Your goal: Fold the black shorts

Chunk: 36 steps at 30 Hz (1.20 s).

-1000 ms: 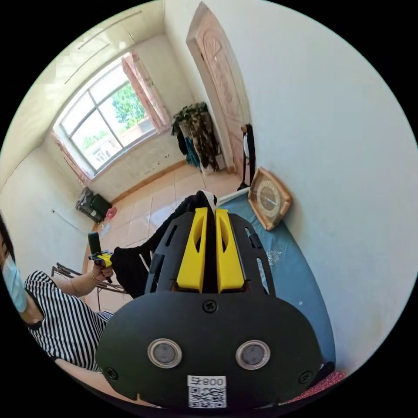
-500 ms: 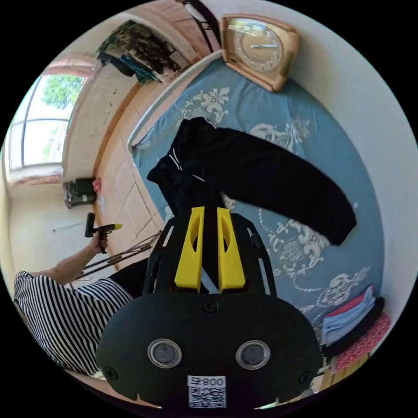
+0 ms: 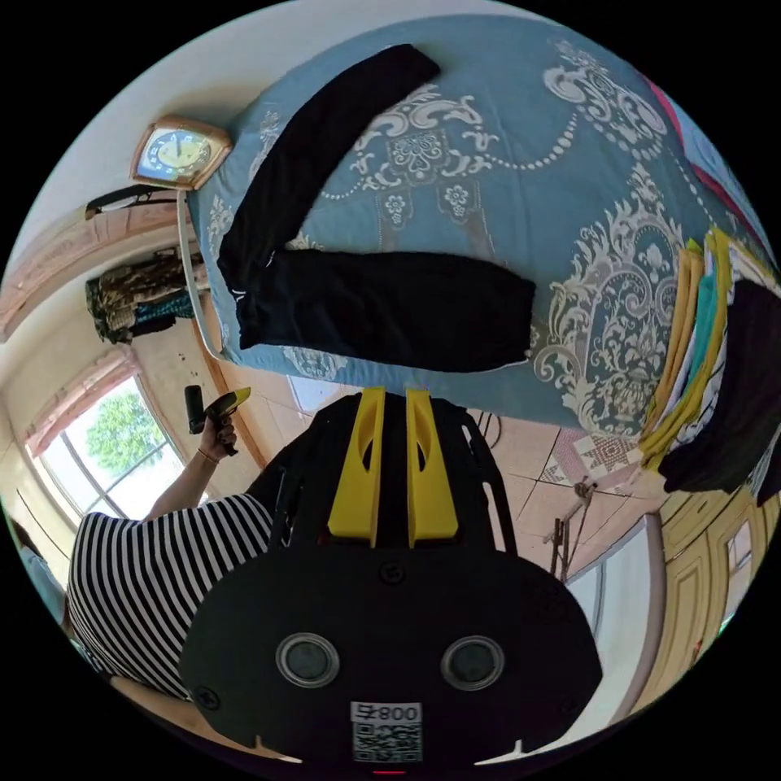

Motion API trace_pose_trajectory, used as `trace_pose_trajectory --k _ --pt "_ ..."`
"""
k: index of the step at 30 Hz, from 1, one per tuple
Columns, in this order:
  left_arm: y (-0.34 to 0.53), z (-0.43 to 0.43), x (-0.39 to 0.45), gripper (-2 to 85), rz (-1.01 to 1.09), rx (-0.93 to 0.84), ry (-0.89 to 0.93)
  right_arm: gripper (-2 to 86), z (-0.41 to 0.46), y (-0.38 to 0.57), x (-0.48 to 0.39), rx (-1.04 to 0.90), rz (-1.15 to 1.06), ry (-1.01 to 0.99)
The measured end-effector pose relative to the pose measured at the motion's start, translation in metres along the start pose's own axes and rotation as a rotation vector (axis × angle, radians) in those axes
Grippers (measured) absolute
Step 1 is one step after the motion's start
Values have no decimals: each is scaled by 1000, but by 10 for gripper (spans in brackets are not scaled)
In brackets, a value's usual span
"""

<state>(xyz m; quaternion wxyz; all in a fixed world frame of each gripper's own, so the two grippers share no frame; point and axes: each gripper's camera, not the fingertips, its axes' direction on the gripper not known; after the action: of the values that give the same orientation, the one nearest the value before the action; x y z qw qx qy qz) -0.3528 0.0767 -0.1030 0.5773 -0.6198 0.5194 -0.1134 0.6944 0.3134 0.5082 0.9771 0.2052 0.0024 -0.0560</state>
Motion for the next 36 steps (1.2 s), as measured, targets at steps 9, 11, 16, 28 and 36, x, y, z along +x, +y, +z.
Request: trace_pose_trajectory --k 9,11,16,28,36 --pt "-85 69 59 57 46 -218 -63 72 31 -9 112 38 222 -139" --pt "-100 87 75 59 48 -266 -78 76 38 -17 135 47 251 -167" --pt "-131 121 114 63 76 -344 -125 81 47 -39 180 67 298 -209" --pt "-227 254 260 75 343 -560 -327 93 48 -111 289 130 359 -205" --pt "-287 360 339 85 436 -549 -354 91 60 -149 347 105 395 -221"
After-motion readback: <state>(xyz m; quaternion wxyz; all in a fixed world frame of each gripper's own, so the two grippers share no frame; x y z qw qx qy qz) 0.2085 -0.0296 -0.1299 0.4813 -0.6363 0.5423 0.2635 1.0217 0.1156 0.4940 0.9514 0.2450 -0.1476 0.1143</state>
